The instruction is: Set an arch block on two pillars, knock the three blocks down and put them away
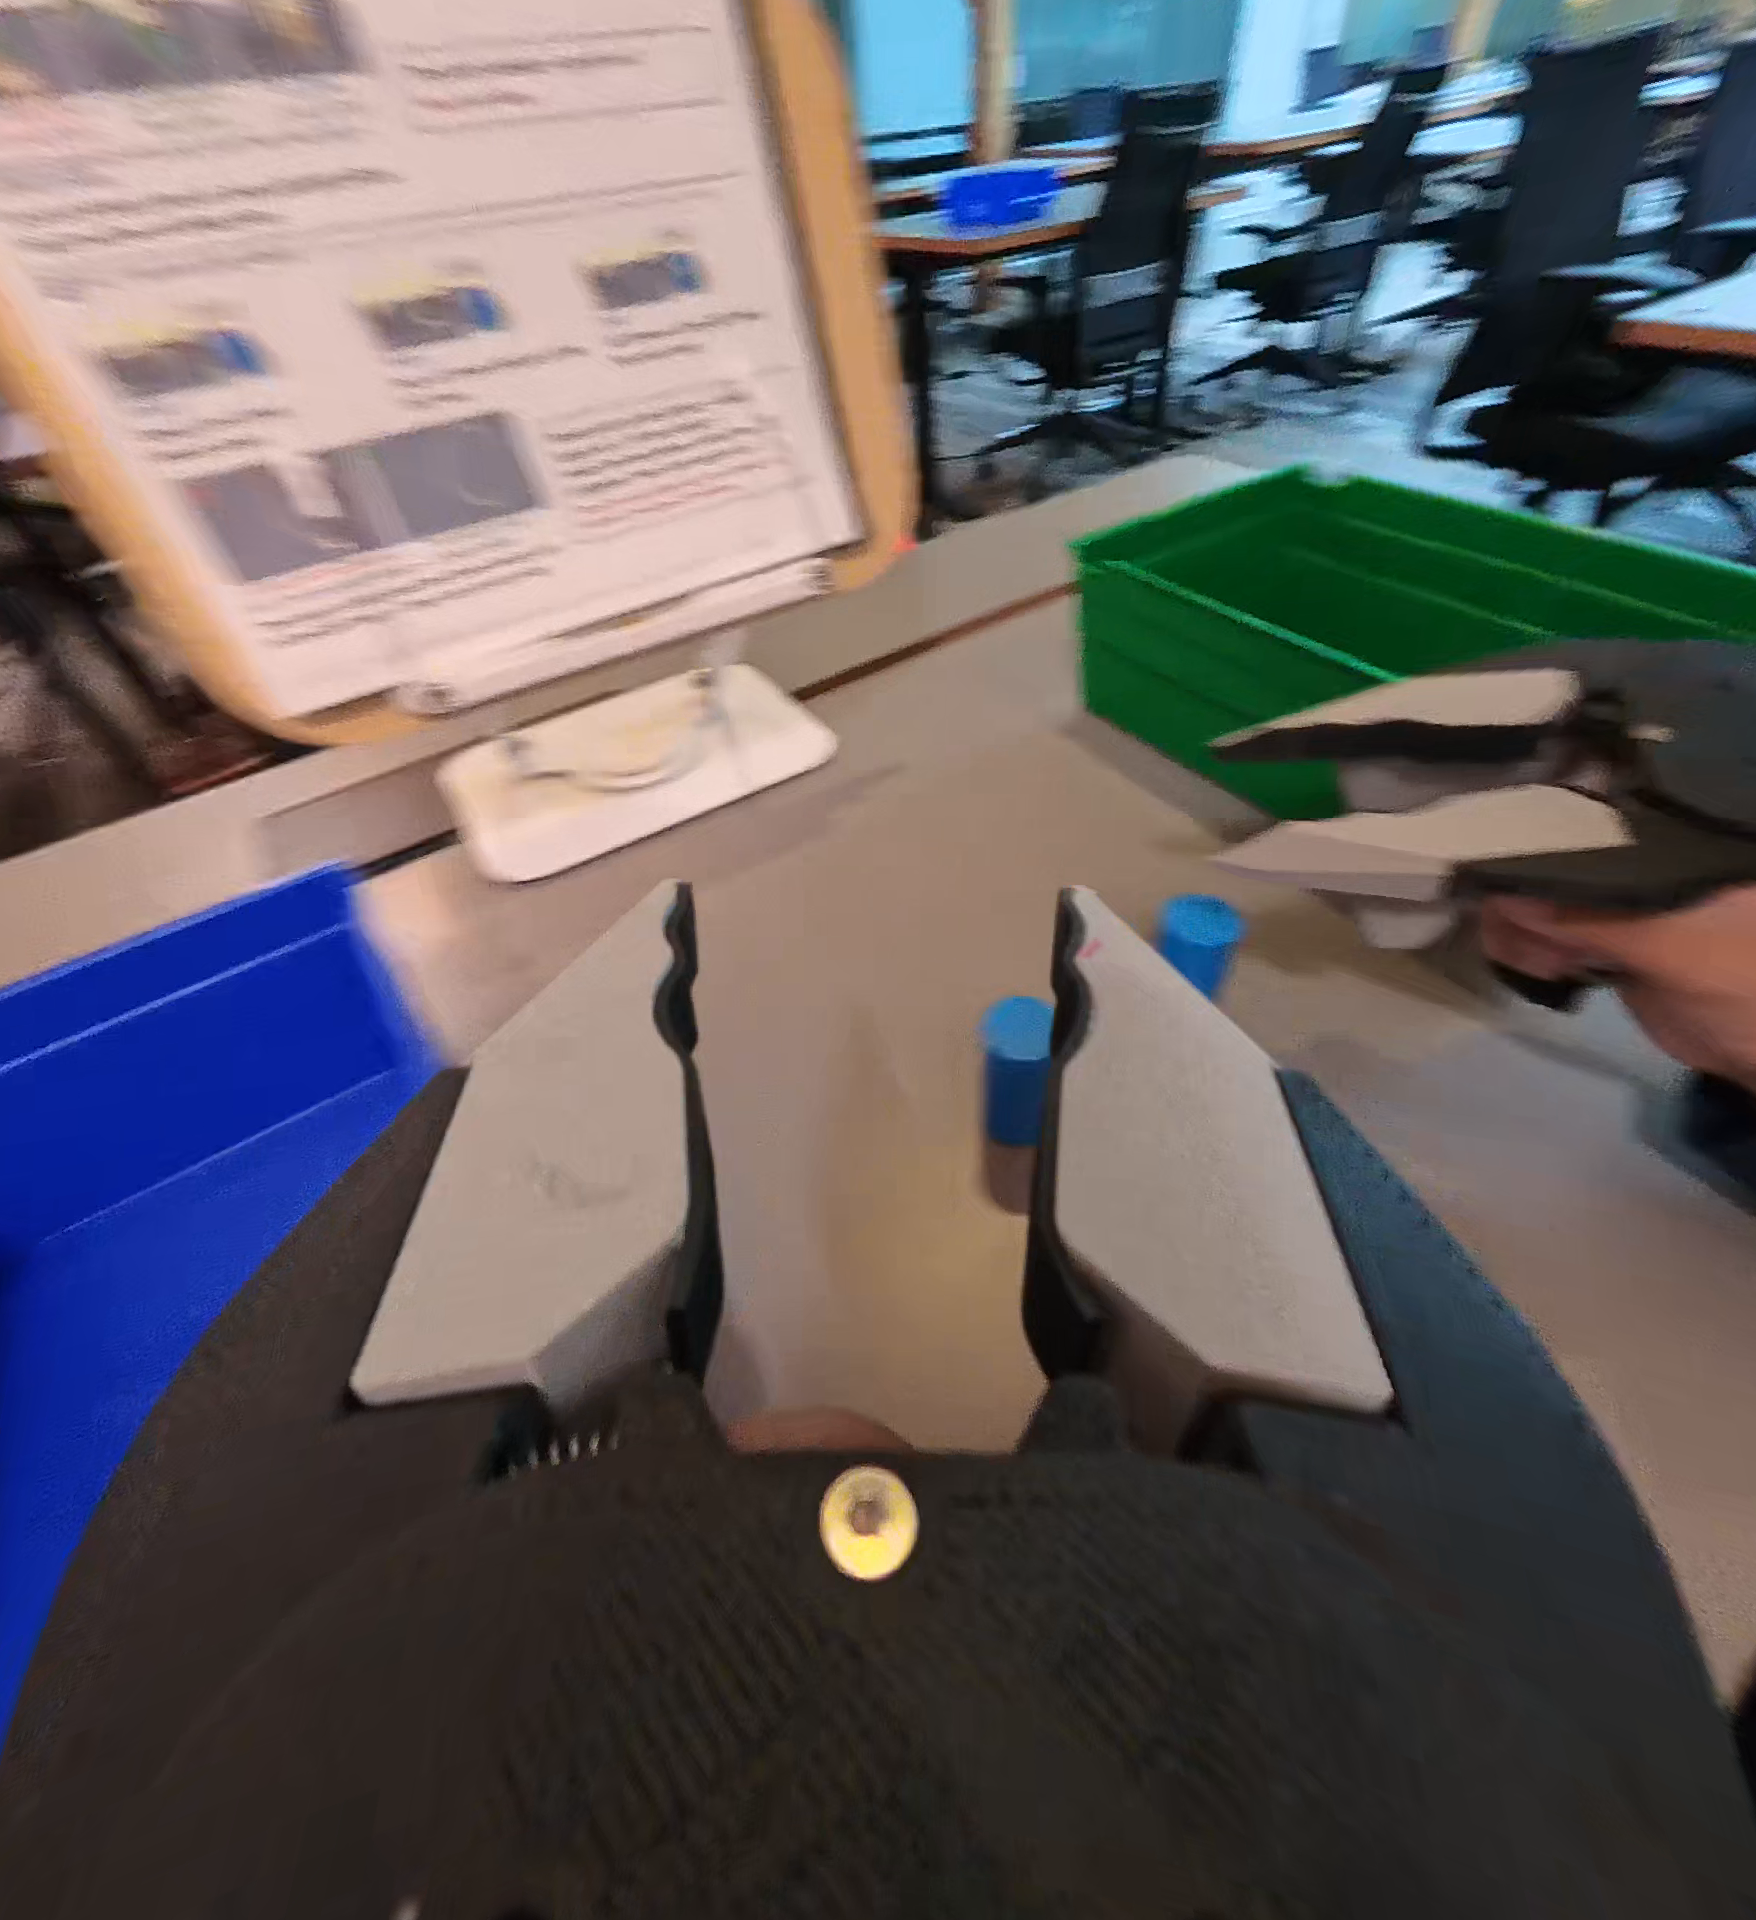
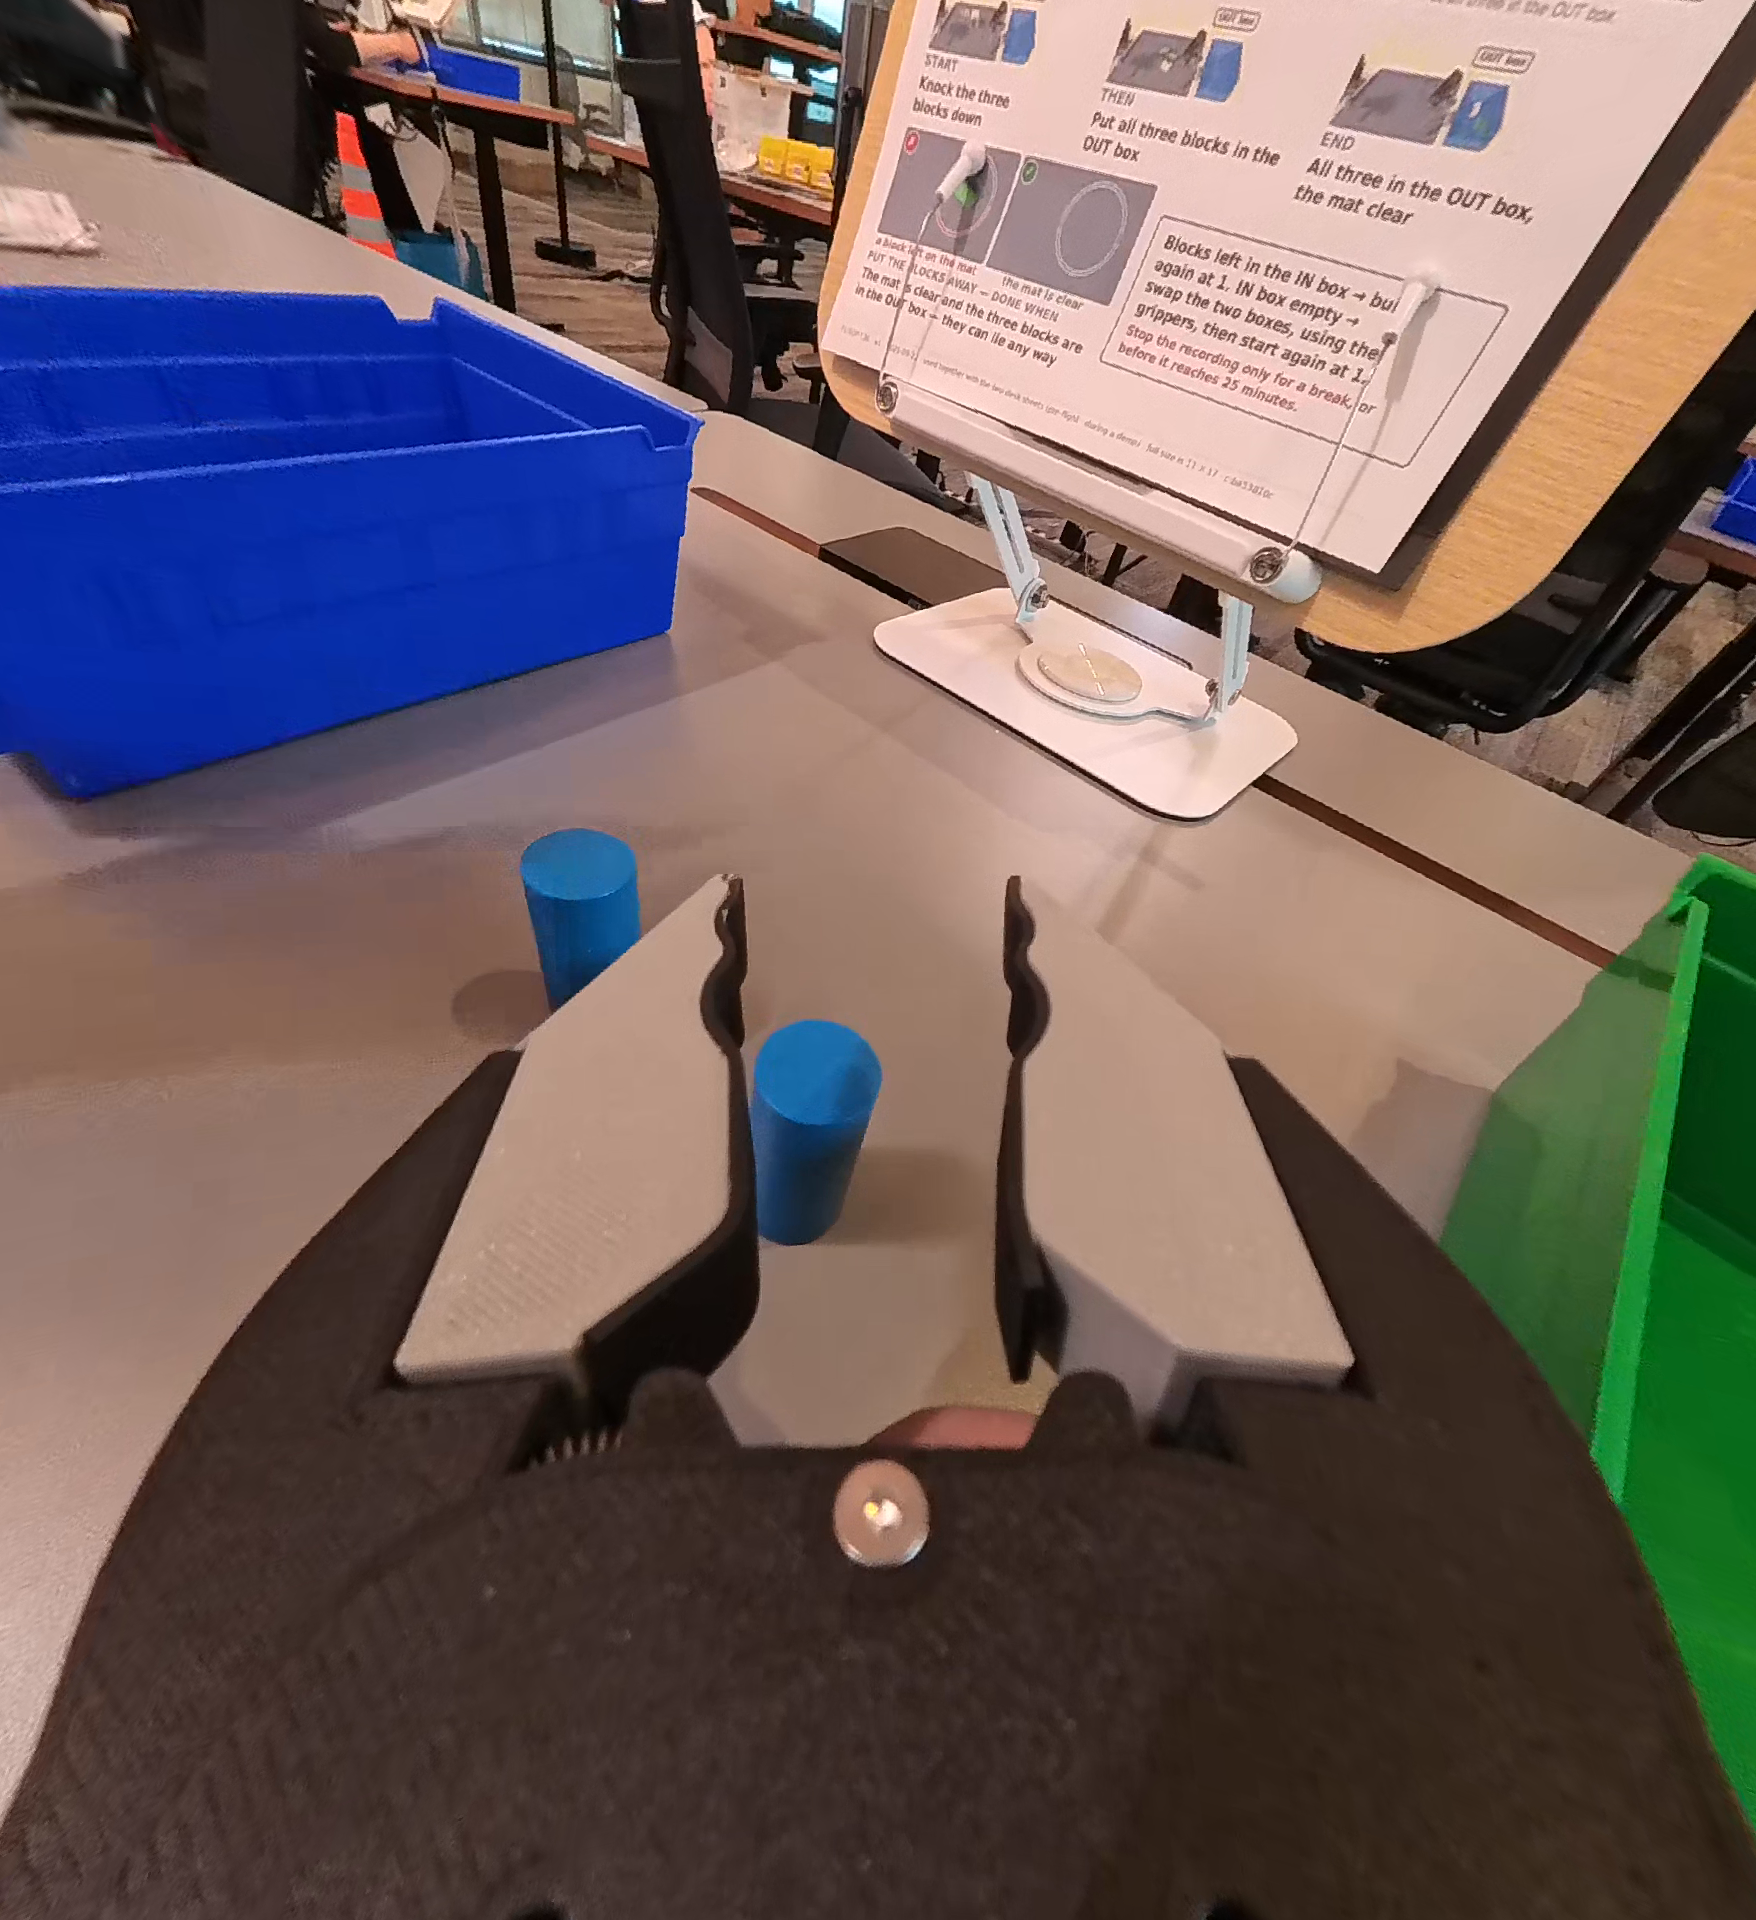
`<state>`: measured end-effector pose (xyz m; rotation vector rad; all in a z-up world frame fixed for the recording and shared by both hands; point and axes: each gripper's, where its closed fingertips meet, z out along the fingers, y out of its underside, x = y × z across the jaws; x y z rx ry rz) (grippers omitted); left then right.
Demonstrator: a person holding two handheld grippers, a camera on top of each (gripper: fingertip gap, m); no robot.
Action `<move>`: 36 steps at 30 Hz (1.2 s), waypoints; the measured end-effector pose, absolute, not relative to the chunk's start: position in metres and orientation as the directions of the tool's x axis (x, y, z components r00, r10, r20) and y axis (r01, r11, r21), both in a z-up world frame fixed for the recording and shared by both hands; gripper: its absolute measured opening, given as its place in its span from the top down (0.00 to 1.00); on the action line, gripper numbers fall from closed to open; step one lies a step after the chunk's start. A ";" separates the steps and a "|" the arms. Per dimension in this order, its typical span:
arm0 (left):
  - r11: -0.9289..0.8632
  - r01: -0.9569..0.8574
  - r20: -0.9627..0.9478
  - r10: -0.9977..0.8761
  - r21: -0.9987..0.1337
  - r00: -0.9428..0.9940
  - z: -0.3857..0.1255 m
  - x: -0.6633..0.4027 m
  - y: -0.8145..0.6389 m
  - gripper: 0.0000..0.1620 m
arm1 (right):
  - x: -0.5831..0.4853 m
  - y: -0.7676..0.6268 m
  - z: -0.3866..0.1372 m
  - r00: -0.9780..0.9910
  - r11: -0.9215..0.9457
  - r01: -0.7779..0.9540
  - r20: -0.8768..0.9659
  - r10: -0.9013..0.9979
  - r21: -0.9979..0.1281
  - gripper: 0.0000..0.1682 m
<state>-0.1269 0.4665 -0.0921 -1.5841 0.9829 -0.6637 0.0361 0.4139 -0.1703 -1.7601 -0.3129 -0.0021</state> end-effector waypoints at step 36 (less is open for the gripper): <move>-0.563 -0.549 -0.120 -0.622 -0.618 0.774 -0.228 -0.284 0.628 0.64 | 0.031 0.414 -0.171 0.958 -0.179 0.221 0.180 0.223 -0.959 0.73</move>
